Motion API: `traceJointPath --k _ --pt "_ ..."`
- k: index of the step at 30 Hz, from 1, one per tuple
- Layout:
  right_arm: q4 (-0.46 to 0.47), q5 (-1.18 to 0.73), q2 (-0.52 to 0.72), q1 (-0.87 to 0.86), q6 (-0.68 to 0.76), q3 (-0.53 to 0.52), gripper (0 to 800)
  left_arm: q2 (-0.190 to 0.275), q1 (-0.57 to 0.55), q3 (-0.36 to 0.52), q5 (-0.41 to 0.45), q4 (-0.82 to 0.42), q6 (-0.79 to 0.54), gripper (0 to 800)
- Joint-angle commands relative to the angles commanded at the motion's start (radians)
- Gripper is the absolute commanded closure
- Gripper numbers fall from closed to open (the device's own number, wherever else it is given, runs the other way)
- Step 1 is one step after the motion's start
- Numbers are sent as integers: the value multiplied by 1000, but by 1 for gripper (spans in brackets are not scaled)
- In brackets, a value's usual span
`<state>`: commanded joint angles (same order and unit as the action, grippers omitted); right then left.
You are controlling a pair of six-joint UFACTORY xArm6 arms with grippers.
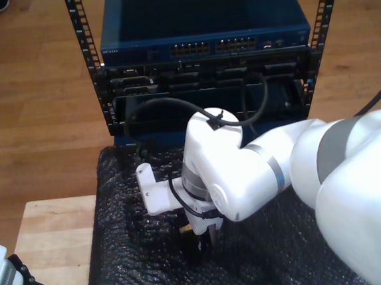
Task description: Grab the cable and plug it in
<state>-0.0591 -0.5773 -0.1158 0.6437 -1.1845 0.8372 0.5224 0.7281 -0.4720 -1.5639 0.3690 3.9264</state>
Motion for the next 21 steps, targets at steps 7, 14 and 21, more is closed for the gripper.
traceJointPath --k 7,14,21 --pt "95 9 0 0 84 -12 20 0 0 0 -3 0 0 0" --pt "183 9 -2 6 157 -11 27 0 2 0 -5 0 0 0" --pt "186 9 -9 8 164 -3 28 0 2 0 -6 0 0 0"
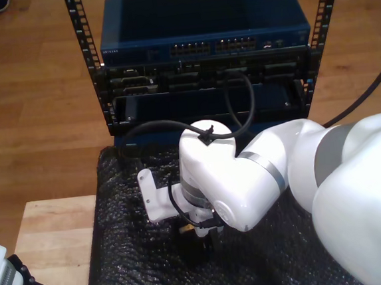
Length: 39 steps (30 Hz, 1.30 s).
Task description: Grab the cable and plug it in
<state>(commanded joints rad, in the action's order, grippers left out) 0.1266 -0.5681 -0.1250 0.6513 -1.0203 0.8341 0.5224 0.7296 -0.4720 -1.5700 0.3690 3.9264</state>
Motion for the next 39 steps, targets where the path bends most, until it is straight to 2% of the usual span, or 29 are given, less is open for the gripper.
traceJointPath --k 4,17,27,36,39 --pt "2 0 0 3 0 3 49 0 0 0 2 0 0 0" --pt "15 25 -12 14 3 -2 294 0 0 0 2 0 0 0" --pt "20 38 -12 14 2 -6 384 0 0 0 2 0 0 0" --pt "26 38 -6 14 3 -8 496 0 -2 0 0 0 0 0" --pt "28 38 -3 14 3 -8 500 0 0 0 0 0 0 0"
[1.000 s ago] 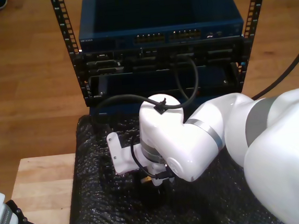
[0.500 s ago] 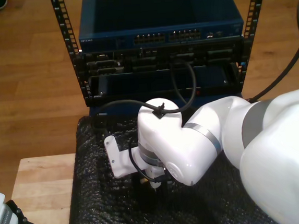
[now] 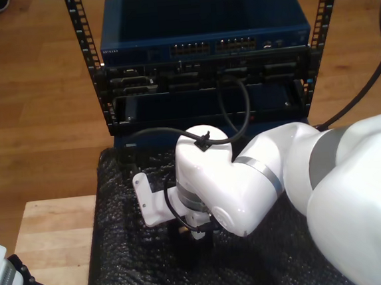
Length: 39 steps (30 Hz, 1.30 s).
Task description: Grab the cable and plug it in
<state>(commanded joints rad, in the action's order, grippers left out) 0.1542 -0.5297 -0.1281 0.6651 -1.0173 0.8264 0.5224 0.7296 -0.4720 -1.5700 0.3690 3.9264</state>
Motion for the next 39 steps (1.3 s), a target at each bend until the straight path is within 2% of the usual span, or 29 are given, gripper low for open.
traceJointPath --k 29,39 --pt "6 0 15 -3 0 -21 519 0 0 0 0 0 0 0" --pt "6 0 21 -2 0 -21 598 0 0 0 0 0 0 0"
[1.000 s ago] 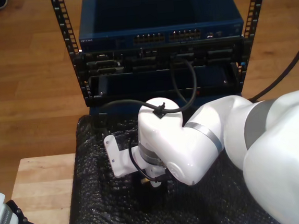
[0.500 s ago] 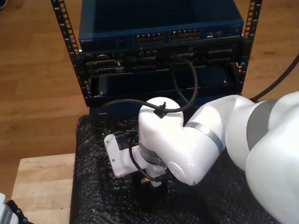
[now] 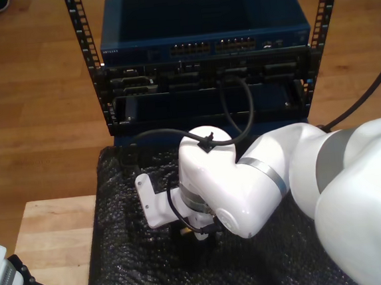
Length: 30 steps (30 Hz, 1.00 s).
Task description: Grab the cable and plug it in
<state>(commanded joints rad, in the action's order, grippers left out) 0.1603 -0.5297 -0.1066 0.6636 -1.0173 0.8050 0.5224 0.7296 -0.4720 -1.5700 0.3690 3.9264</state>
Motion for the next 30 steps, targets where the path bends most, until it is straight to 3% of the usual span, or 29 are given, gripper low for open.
traceJointPath --k 6,11,16,30 --pt "14 0 2 0 23 0 683 0 -2 0 0 0 0 0" --pt "164 0 2 0 152 -6 771 0 0 0 0 0 0 0" --pt "302 -2 15 0 275 -23 794 0 0 0 0 0 0 0" --pt "288 -32 118 -37 273 -14 796 3 -3 -11 -15 2 12 0"
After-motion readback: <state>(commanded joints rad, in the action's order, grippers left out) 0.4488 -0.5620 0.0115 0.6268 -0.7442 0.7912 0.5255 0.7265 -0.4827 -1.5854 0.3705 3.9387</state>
